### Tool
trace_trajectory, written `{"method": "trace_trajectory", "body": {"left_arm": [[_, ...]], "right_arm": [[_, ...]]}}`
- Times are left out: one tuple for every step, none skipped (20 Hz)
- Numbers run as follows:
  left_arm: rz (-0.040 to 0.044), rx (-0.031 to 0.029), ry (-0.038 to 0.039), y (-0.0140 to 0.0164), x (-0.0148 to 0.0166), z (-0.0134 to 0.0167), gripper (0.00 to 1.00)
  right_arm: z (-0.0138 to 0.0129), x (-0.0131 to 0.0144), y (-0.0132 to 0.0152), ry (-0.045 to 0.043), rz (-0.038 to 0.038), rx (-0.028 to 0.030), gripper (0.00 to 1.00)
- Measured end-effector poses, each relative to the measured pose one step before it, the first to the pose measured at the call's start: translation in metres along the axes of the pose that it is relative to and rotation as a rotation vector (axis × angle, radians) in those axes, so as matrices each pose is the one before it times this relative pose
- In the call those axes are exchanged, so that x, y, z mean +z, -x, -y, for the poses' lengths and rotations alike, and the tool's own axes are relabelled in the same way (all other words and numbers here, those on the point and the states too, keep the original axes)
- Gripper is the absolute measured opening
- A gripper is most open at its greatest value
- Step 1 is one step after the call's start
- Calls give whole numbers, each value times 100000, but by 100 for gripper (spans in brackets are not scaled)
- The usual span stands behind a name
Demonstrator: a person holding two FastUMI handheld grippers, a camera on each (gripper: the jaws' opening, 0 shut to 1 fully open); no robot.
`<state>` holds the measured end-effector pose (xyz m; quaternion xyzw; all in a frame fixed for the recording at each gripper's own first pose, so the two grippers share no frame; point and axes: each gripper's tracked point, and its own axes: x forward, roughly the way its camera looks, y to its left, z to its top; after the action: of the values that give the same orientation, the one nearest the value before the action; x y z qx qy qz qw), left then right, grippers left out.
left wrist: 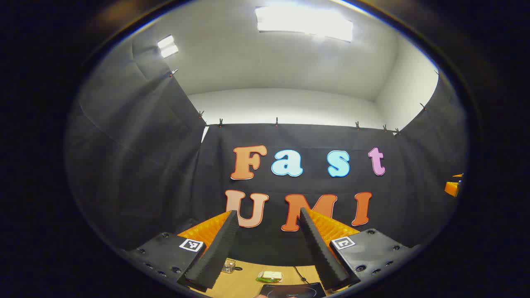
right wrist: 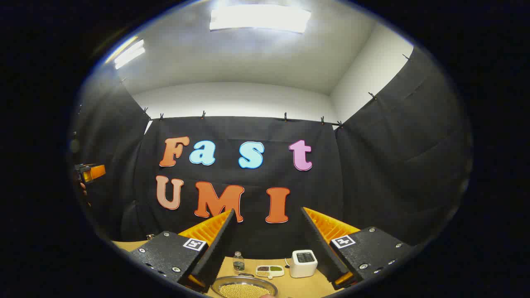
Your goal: First push the handle of the pot to place it horizontally, then grasp the pot with both hands and set it on the induction cooktop.
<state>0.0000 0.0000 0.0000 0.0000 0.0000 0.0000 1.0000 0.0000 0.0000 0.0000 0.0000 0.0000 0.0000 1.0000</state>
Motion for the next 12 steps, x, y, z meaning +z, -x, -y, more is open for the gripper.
{"method": "trace_trajectory", "body": {"left_arm": [[53,-441,-152,64,27,199,100],[138,-192,-311,-14,91,119,96],[34,-45,-262,-32,41,65,93],[-307,-172,98,-32,-91,79,96],[-322,-304,108,-95,-82,194,96],[-303,-364,70,52,-216,218,96],[-63,-289,-68,64,12,63,96],[92,-77,114,60,-35,7,97],[-92,16,83,65,-83,94,96],[-3,-19,-22,-24,-37,71,96],[17,43,74,-53,38,46,96],[165,-118,229,-56,60,5,100]], "right_arm": [[-249,93,138,-51,-17,821,94],[-273,72,42,-33,303,667,94],[-198,34,26,54,299,618,94],[-70,57,88,20,171,357,94],[-181,-104,54,-165,-47,388,94],[-206,-98,119,-234,-140,631,94],[-237,-149,88,-115,-224,656,94],[-102,-132,7,-13,-121,380,94],[49,-211,-152,171,-250,70,94],[15,-132,-22,95,-224,-29,94],[42,-88,60,-82,-393,-8,94],[9,-161,-98,-336,-427,165,95]]}}
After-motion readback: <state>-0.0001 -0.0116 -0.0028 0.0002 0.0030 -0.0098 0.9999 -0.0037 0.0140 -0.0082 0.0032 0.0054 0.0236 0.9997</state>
